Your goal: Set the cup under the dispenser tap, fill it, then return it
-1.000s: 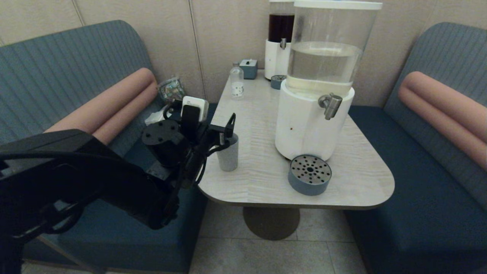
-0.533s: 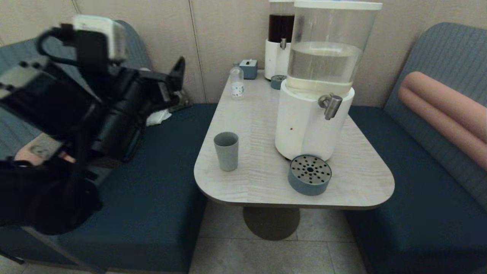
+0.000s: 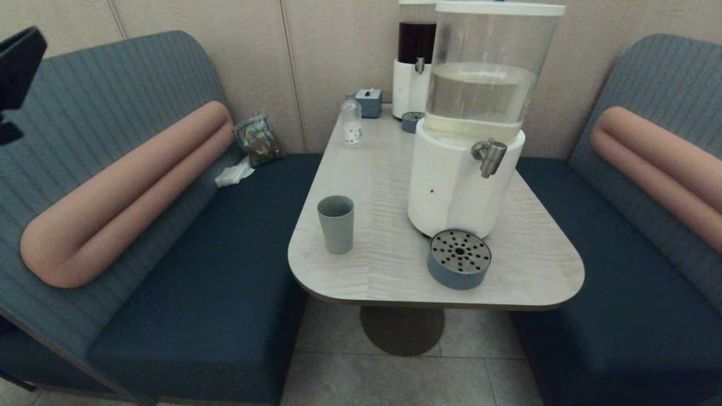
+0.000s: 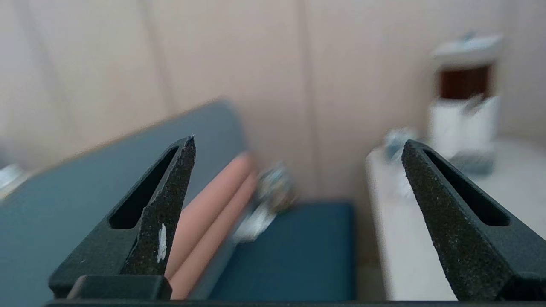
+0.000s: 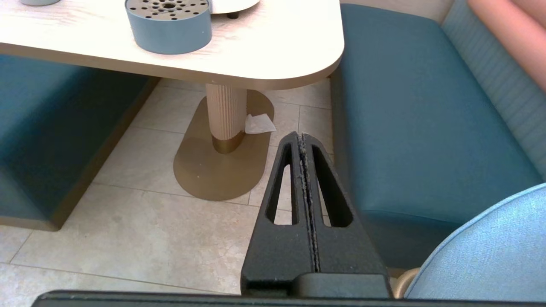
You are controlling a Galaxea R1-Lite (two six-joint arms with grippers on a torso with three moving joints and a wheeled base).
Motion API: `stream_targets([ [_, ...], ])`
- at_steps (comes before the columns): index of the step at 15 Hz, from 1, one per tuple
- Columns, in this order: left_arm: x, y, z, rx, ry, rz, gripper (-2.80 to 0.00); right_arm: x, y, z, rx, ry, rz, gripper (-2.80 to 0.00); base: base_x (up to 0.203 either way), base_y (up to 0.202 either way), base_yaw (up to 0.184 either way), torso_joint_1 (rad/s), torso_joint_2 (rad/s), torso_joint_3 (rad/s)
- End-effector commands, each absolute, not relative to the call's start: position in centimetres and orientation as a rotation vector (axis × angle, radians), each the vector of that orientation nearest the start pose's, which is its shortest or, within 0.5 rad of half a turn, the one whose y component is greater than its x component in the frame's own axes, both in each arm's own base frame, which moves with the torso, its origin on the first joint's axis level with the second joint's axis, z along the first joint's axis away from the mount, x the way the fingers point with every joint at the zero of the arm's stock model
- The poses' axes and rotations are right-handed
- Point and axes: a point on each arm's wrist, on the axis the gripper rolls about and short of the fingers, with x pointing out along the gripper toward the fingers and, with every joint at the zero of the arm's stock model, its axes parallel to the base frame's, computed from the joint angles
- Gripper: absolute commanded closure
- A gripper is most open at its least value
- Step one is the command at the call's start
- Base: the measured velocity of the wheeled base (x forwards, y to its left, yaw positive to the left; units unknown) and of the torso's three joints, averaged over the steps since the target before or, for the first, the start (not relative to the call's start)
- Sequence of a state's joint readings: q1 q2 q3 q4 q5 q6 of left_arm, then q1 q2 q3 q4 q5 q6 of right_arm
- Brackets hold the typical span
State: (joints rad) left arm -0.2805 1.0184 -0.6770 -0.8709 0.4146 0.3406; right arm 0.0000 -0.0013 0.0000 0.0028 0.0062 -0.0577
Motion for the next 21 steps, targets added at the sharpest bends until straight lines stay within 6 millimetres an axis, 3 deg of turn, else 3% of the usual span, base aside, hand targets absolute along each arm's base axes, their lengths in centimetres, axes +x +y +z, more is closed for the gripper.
stream_targets([
  [1, 7.4, -1.0, 31.1, 0.129, -0.505, 0.265, -2.8, -2.3, 0.0, 7.5, -0.058, 0.001, 0.007, 0.0, 0.0, 0.0, 0.0, 0.0, 0.0, 0.0],
  [6, 1.9, 0.8, 27.3, 0.119, -0.459, 0.404, -2.8, -2.3, 0.0, 7.5, -0.058, 0.001, 0.007, 0.0, 0.0, 0.0, 0.0, 0.0, 0.0, 0.0],
  [9, -1.2, 1.4, 24.0, 0.144, -0.444, 0.514, -2.8, -2.3, 0.0, 7.5, -0.057, 0.001, 0.006, 0.0, 0.0, 0.0, 0.0, 0.0, 0.0, 0.0],
  [13, -2.5, 1.1, 19.8, 0.203, -0.413, 0.589, -2.8, -2.3, 0.0, 7.5, -0.057, 0.0, 0.006, 0.0, 0.0, 0.0, 0.0, 0.0, 0.0, 0.0],
  [18, -1.1, 0.7, 14.8, 0.283, -0.272, 0.426, -2.8, -2.3, 0.0, 7.5, -0.057, 0.001, 0.006, 0.0, 0.0, 0.0, 0.0, 0.0, 0.0, 0.0],
  [21, -1.1, 0.6, 13.0, 0.229, -0.227, 0.327, -2.8, -2.3, 0.0, 7.5, -0.057, 0.002, 0.006, 0.0, 0.0, 0.0, 0.0, 0.0, 0.0, 0.0],
])
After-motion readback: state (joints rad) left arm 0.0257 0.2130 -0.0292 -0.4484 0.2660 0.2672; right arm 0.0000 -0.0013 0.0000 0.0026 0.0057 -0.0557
